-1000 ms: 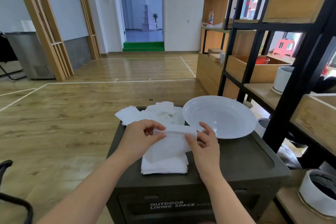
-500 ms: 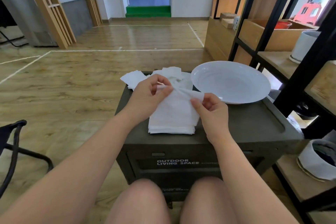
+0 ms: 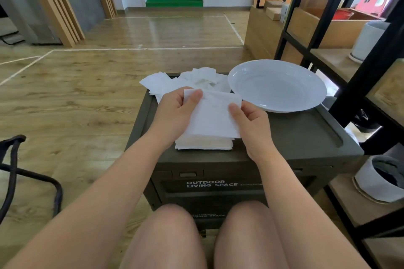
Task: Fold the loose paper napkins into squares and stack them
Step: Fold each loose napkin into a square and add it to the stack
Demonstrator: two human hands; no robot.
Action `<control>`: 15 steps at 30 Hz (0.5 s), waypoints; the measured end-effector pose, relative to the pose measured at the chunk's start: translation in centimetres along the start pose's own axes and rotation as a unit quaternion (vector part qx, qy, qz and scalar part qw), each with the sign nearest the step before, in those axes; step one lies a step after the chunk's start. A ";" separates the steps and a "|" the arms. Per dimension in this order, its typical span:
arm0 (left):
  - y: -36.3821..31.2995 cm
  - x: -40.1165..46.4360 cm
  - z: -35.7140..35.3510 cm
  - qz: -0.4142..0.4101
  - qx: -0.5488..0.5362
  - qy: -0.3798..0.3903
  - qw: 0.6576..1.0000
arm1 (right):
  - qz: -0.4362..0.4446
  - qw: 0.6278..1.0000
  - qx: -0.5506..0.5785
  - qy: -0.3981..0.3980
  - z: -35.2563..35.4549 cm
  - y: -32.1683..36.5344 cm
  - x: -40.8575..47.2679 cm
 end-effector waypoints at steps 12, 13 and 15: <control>4.8 -0.1 2.4 0.056 0.231 -0.078 0.968 | -0.045 0.969 -0.239 -0.051 0.6 -1.6 0.6; 5.1 0.0 2.4 0.063 0.219 -0.076 0.971 | -0.046 0.967 -0.244 -0.049 0.6 -1.6 0.6; 5.7 0.2 2.5 0.085 0.179 -0.066 0.978 | -0.050 0.969 -0.236 -0.054 0.7 -1.8 0.7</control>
Point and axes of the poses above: each hand's wrist, its own x-axis towards the middle knuckle, its own z-axis out of the back of the hand, y = z × x, the point moved 8 cm from there along x, towards the middle knuckle, and after that the axes turned 9 degrees about x, right-handed, at the moved point
